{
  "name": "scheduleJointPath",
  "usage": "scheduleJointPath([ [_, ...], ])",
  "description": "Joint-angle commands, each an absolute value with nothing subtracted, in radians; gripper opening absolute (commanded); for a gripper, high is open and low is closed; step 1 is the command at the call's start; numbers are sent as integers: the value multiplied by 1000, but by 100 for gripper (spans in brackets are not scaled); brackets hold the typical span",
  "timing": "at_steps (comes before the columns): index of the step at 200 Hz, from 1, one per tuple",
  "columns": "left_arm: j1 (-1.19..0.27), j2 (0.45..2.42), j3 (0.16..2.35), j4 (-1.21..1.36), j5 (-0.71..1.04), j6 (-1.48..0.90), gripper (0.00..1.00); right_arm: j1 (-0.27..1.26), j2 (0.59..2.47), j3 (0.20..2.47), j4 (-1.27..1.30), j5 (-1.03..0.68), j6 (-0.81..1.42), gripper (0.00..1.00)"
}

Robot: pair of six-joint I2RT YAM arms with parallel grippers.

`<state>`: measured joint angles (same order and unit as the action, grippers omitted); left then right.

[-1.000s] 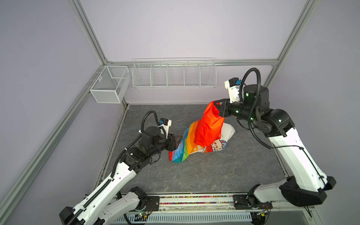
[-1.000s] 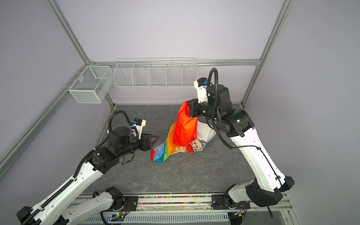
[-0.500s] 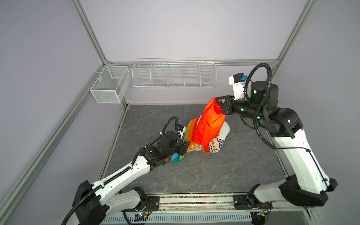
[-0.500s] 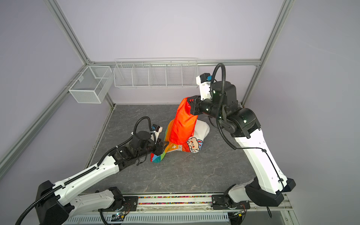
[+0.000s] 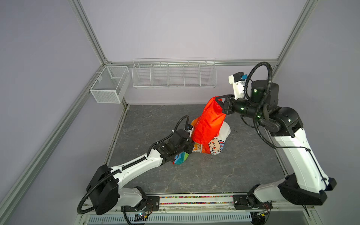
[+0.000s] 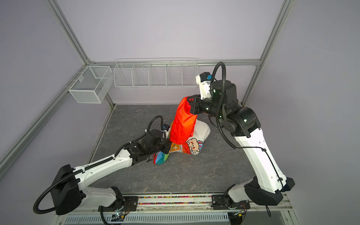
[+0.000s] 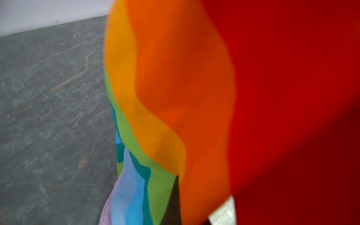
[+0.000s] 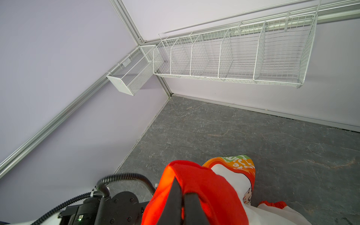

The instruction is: Zip up the jacket

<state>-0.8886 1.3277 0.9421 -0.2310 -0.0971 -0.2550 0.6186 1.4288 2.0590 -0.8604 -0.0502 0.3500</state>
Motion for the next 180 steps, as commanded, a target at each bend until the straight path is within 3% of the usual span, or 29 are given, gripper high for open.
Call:
scheduleJointPath([
  [1,-891,1261,995,-255,-157,-259,0,606,1378,2052,-799,-58,303,7],
  [110,-891,1076,1237,-529,-129,-177,0,600,1160,1998,-524,-140,224,7],
  [180,-891,1116,1273,-558,-73,-204,0,595,1246,2001,-556,-108,224,7],
])
